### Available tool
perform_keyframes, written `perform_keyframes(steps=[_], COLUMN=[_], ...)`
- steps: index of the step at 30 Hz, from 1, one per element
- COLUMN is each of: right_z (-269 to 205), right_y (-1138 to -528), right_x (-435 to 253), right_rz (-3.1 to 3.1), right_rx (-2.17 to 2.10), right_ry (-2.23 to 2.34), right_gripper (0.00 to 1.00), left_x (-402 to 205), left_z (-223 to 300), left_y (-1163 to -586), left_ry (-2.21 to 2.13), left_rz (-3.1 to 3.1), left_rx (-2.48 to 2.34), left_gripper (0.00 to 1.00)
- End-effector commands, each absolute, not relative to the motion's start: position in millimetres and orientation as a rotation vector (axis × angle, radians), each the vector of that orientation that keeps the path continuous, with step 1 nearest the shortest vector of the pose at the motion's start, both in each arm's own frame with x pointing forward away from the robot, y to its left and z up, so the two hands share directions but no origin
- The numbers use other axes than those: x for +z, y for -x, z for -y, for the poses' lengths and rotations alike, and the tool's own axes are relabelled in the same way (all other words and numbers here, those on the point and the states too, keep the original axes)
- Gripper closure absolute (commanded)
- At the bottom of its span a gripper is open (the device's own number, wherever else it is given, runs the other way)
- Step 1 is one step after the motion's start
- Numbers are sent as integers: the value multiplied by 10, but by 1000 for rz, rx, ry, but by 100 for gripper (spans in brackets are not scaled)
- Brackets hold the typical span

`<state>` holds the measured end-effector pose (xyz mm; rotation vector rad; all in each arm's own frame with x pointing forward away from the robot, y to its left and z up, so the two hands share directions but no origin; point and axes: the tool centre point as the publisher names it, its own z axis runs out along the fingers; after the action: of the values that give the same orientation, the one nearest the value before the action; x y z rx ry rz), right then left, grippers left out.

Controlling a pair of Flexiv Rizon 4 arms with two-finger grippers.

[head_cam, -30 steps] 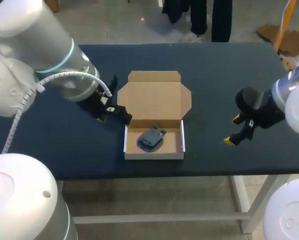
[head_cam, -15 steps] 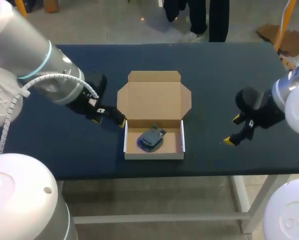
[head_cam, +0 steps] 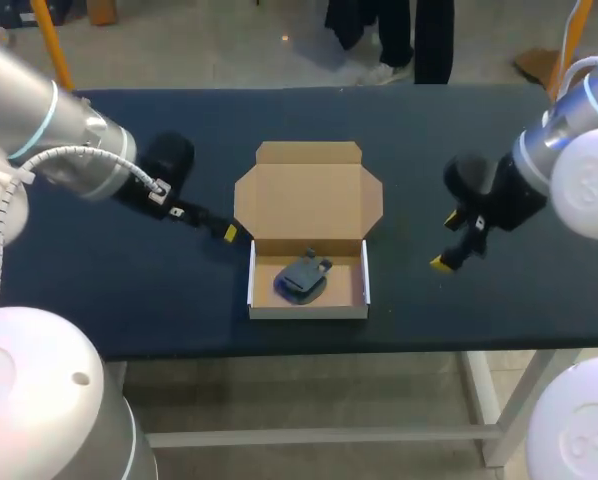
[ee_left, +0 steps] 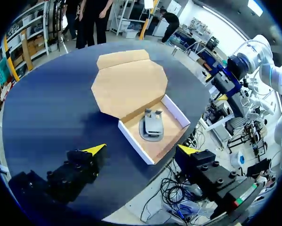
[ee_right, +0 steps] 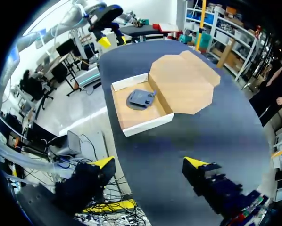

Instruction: Assemble the packaging by folding the flat box into shape, placing the metal phone stand inside, and closing the box properly

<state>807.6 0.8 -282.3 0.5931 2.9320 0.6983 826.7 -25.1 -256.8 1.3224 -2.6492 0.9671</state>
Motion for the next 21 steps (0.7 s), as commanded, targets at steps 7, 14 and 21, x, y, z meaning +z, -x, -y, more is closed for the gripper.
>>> perform_keyframes(steps=[7, 14, 21], right_z=[-126, -166, -166], right_y=[-8376, -8542, -8542], right_x=[-2619, -2516, -2516], right_rz=[-3044, -3047, -3047], right_rx=[663, 654, 654], right_ry=[-558, -592, -592], right_gripper=[0, 0, 0], left_x=[-2741, -2807, -2794], left_z=[192, 168, 160], left_y=[-8691, -9027, -9132], left_ry=[-1182, -1160, -1134], left_rz=[2639, 2627, 2579], left_rx=[1061, 1091, 1091], left_gripper=[0, 0, 0])
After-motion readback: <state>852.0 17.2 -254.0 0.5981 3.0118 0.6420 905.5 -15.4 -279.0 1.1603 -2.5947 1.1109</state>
